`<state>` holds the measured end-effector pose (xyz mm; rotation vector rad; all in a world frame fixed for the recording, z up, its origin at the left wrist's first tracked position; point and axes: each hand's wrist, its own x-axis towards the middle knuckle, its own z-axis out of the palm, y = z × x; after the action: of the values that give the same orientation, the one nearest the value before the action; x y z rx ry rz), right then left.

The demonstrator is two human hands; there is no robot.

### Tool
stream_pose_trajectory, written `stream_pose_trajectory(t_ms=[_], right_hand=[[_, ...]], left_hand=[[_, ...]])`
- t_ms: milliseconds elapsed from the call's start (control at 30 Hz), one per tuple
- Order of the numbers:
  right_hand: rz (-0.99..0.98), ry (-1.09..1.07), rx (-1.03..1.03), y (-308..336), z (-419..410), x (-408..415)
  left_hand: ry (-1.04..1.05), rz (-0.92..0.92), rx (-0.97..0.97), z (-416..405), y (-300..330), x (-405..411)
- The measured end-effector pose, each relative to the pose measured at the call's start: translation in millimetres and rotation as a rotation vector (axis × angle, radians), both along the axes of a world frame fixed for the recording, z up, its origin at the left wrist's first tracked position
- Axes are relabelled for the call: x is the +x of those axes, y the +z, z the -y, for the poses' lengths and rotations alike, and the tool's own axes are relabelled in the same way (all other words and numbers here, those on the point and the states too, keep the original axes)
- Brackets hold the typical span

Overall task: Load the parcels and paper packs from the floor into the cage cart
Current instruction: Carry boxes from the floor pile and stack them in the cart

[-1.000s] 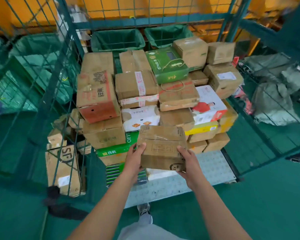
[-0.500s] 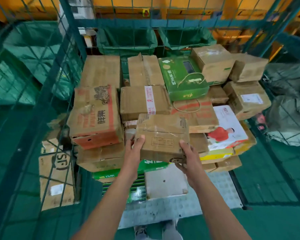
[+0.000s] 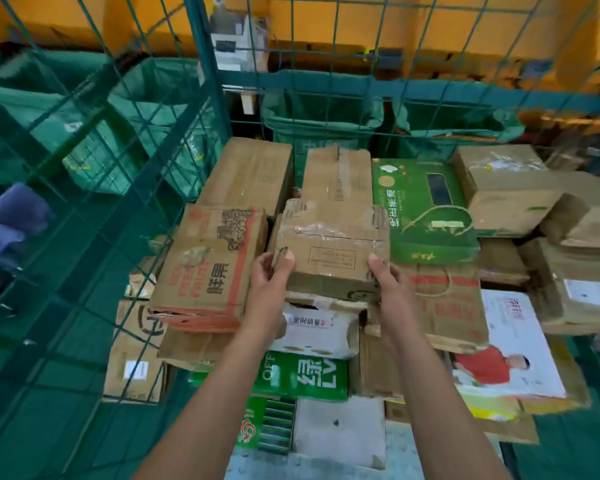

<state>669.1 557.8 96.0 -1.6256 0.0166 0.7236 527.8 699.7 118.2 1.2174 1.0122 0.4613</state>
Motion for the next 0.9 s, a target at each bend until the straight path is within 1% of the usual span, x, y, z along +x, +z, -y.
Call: stream_pose_trajectory(t_ms=[233,400,500,667,767,900], right_hand=[[-0.06,0.071,-0.042,-13.1,-30.2,35.5],[-0.021,0.114,-0.053,-14.7,-35.0,44.5],[-0.015,0.077,-0.038,-8.9,-25.7,48.8],[-0.001,-0.085,-0.003,-2.8,17.5,64.2],[0.001,-0.211,0.018,-8.8,54.9,75.1],[-0.008,-0.388,-0.01,-22.7,112.1,87.3]], left_hand=[[0.017,-0.06,0.064,-15.7,-3.9,19.6],[0.011,-0.081,0.061,-19.7,-9.0,30.1],[-0.001,-0.075,0.045,-16.2,-11.9,41.9],[-0.096,-0.044,0.042,17.4,-5.2,75.0],[-0.202,-0.055,0.038,46.2,-8.2,97.5],[-0.376,-0.071,0.049,94.4,-23.5,121.5]])
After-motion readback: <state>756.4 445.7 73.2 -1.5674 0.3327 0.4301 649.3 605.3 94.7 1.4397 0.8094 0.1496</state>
